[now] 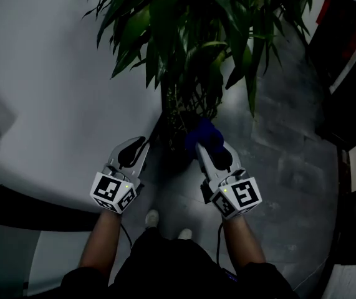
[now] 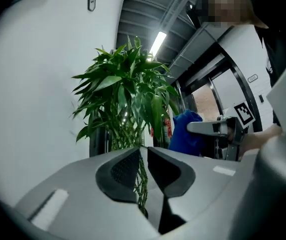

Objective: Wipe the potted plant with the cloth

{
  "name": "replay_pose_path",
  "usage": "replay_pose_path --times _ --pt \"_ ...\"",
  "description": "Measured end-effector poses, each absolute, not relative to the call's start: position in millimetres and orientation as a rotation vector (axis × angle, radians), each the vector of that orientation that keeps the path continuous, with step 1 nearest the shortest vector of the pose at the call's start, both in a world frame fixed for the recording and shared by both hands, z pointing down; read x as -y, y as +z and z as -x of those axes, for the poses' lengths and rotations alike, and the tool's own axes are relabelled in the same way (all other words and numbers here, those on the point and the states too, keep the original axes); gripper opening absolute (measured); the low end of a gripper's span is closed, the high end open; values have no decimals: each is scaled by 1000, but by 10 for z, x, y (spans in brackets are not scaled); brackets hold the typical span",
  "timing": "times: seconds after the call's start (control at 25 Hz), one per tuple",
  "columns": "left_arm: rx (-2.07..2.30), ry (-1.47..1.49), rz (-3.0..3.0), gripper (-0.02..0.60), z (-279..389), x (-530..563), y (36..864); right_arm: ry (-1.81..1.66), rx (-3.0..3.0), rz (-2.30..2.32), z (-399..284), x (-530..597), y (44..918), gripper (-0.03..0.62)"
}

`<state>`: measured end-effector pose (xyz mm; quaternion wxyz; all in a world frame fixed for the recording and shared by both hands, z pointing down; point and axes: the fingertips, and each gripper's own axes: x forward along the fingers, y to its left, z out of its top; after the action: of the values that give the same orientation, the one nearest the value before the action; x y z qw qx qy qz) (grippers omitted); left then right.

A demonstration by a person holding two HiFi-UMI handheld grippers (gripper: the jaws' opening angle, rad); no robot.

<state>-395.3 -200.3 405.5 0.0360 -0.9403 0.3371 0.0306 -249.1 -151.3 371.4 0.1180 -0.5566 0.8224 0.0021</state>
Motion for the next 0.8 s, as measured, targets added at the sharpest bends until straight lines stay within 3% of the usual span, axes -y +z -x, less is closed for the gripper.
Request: replay_pose_path --times 0.24,0.8 --pt "-1043 87 2920 61 3862 2029 4092 15 -2370 1703 2222 1374 3759 112" --pt "-751 53 3011 61 2879 2731 4100 264 -2304 1826 1874 1121 3038 112"
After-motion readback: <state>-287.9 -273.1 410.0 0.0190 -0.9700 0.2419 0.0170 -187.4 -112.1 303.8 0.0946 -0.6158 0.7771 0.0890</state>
